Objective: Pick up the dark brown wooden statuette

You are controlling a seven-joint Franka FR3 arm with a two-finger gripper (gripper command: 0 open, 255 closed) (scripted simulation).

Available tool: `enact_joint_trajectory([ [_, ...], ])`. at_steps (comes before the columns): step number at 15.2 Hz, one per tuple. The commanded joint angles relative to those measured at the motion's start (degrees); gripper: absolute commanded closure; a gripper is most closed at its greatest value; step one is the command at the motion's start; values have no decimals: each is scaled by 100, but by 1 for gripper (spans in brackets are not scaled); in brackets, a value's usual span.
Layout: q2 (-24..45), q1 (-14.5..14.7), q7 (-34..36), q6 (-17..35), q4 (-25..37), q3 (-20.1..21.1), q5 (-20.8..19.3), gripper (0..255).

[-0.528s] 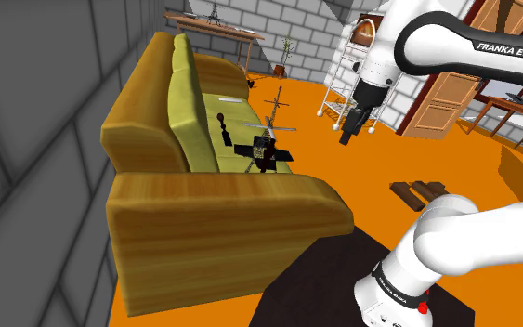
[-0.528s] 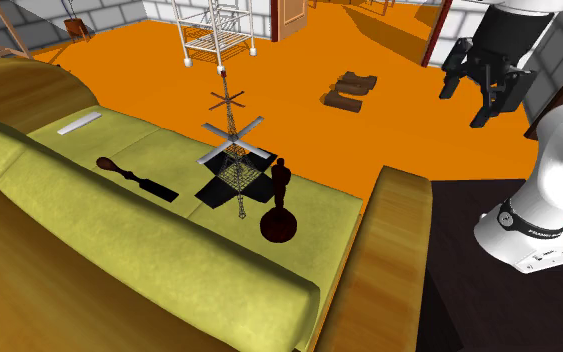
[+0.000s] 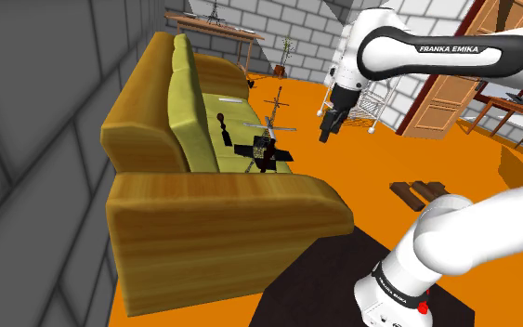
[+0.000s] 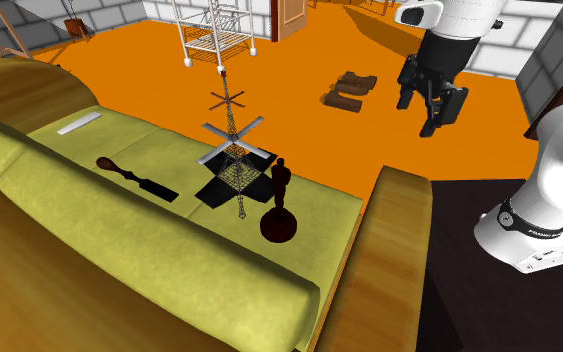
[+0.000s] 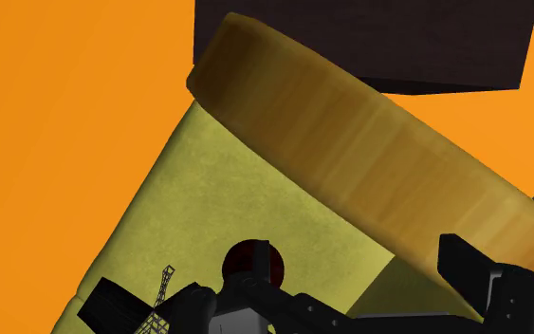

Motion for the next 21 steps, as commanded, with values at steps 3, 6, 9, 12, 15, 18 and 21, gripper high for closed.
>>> enact_joint_trajectory([
  [3,958,-20,-123,501,433,-133,-39,0],
  [6,1654,-33,-217,785,820,-216,-32,0],
  [9,2351,-49,-319,1005,1272,-287,1,0],
  [12,3048,-74,-428,1159,1788,-344,58,0],
  [15,3748,-110,-540,1246,2373,-386,134,0],
  [18,4455,-163,-649,1264,3033,-409,219,0],
  [21,5178,-234,-750,1209,3780,-413,306,0],
])
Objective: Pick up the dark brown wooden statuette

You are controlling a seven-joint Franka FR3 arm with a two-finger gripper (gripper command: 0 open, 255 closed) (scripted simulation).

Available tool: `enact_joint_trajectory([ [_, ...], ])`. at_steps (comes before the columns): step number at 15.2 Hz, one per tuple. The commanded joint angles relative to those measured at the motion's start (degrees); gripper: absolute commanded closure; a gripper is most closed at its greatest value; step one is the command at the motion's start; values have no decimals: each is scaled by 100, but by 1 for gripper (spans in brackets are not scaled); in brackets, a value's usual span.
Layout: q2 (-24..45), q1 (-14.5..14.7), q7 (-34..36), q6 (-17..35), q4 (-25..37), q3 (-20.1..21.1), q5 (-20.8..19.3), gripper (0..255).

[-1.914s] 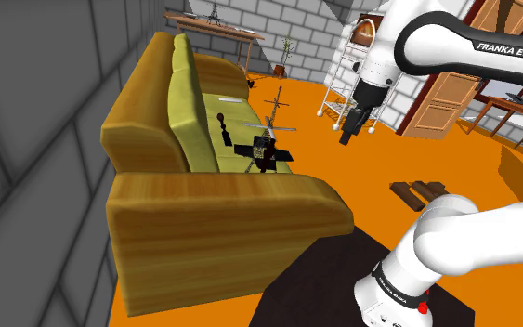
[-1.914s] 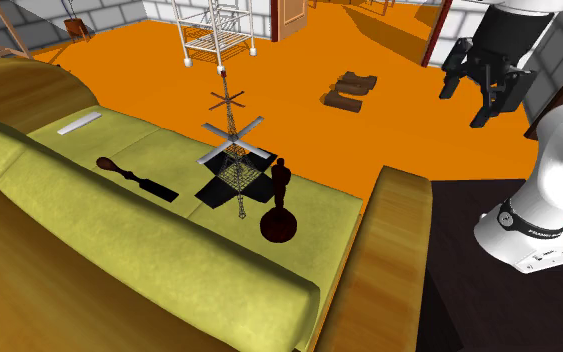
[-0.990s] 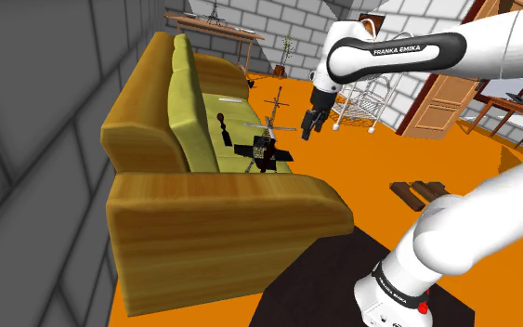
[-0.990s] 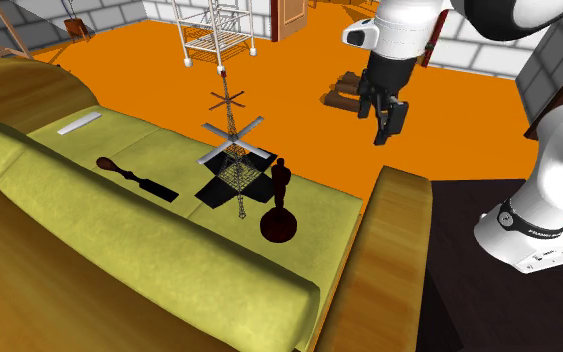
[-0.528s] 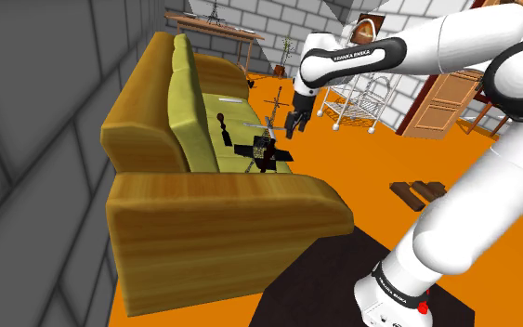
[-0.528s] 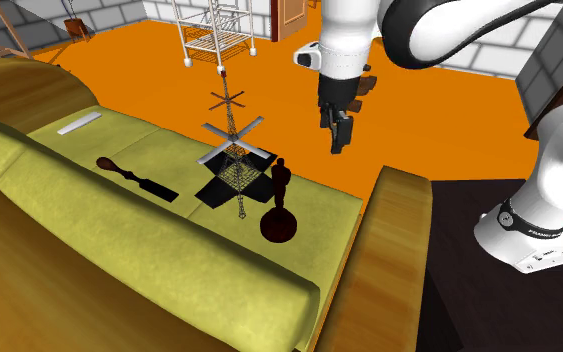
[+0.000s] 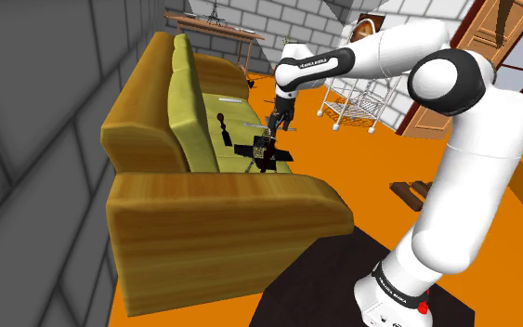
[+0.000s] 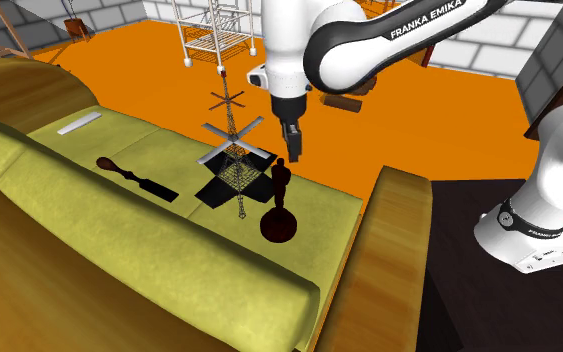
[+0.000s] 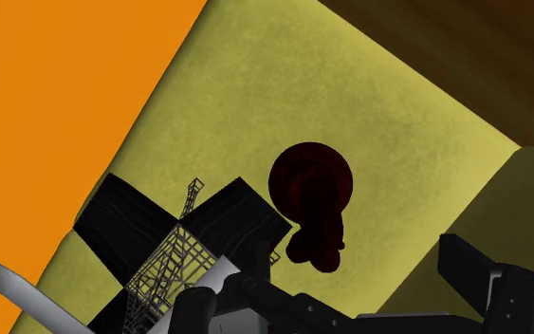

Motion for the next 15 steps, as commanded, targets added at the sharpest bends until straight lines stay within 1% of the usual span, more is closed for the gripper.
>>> enact_joint_trajectory([
  [1,515,-57,-76,-51,550,-3,60,0],
  [2,526,-60,-77,-52,562,-1,61,0],
  [9,746,-70,-55,444,284,10,77,0],
  [11,746,-70,-55,444,284,10,77,0],
  [12,748,-71,-57,440,290,9,78,255],
  [15,744,-72,-59,442,284,9,78,255],
])
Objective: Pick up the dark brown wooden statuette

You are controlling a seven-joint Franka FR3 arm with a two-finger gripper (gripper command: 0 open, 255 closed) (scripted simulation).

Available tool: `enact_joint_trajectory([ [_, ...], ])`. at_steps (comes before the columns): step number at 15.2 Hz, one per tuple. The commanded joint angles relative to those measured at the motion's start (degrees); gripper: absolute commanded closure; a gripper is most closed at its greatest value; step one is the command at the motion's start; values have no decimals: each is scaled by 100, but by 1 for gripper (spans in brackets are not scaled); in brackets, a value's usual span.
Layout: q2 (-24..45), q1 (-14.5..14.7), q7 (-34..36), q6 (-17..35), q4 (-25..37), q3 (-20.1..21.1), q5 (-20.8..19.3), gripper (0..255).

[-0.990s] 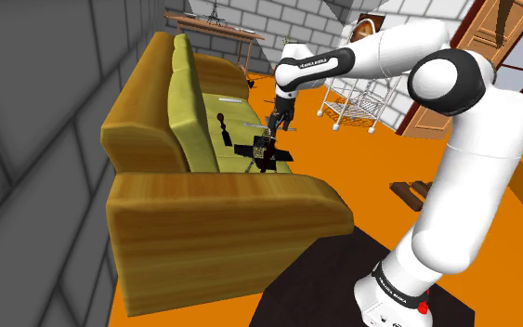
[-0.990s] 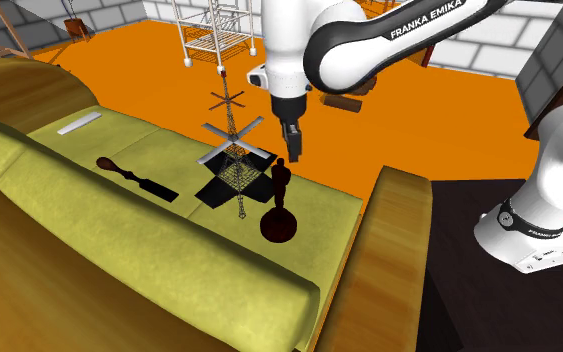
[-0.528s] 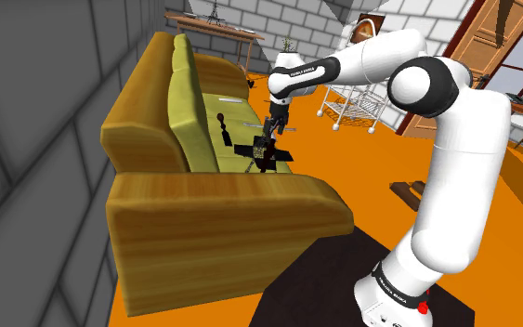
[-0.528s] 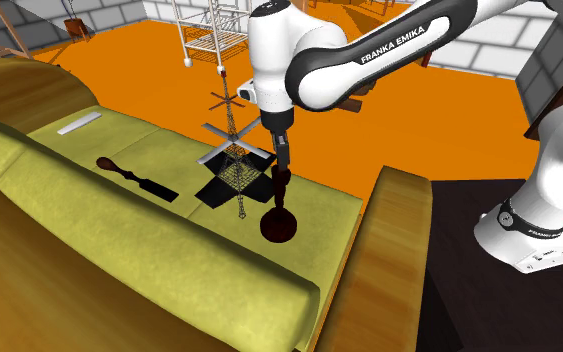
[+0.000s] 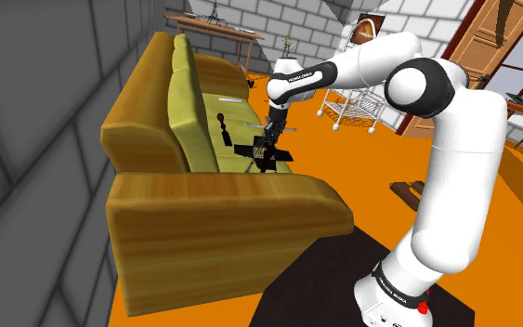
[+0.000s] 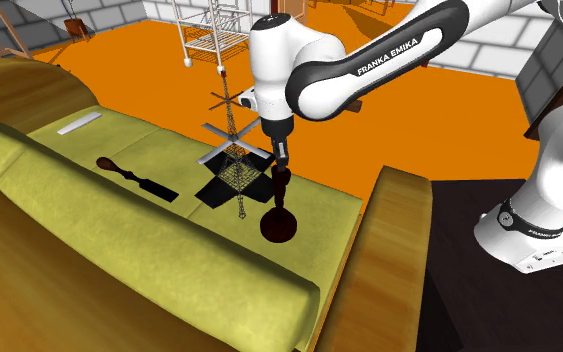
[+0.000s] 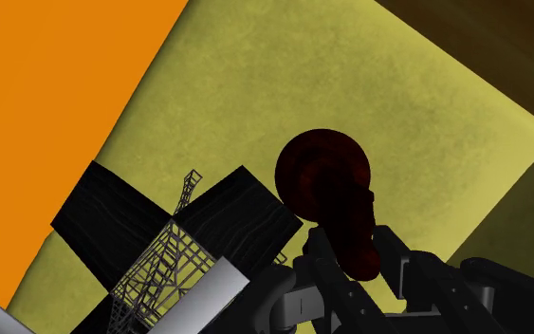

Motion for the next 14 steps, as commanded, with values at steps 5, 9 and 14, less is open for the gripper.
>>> enact_joint_trajectory([
  [5,2,-1,0,3,-3,-1,0,255],
  [9,-93,7,-4,-189,95,-4,-8,255],
  [14,-228,12,-19,-521,293,-10,-18,255],
])
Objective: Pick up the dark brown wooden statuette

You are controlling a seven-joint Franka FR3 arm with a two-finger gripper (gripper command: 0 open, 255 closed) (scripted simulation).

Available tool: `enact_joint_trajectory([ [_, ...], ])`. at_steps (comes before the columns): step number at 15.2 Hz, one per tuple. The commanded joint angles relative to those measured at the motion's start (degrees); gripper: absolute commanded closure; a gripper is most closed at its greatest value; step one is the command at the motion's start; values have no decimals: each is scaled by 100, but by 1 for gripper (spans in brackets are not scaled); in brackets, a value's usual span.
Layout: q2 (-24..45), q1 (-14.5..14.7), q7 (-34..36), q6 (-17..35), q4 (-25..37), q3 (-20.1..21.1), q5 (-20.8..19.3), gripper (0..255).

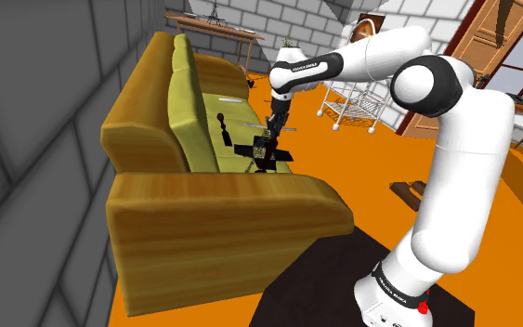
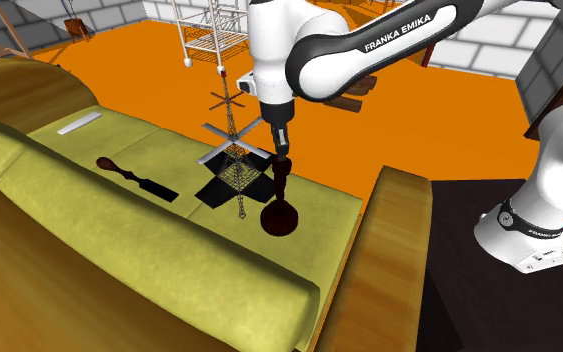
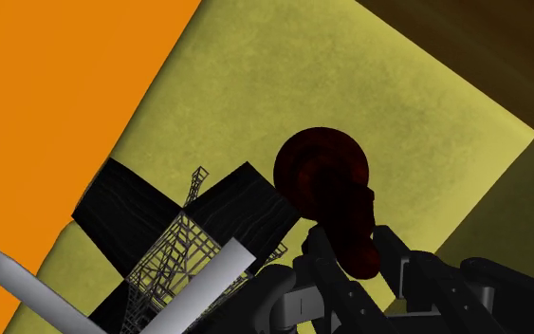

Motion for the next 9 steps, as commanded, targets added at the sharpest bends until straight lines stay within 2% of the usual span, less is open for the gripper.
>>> enact_joint_trajectory([
  [1,-50,7,2,-137,91,0,-4,255],
  [9,-175,11,-20,-560,390,-6,-12,255],
])
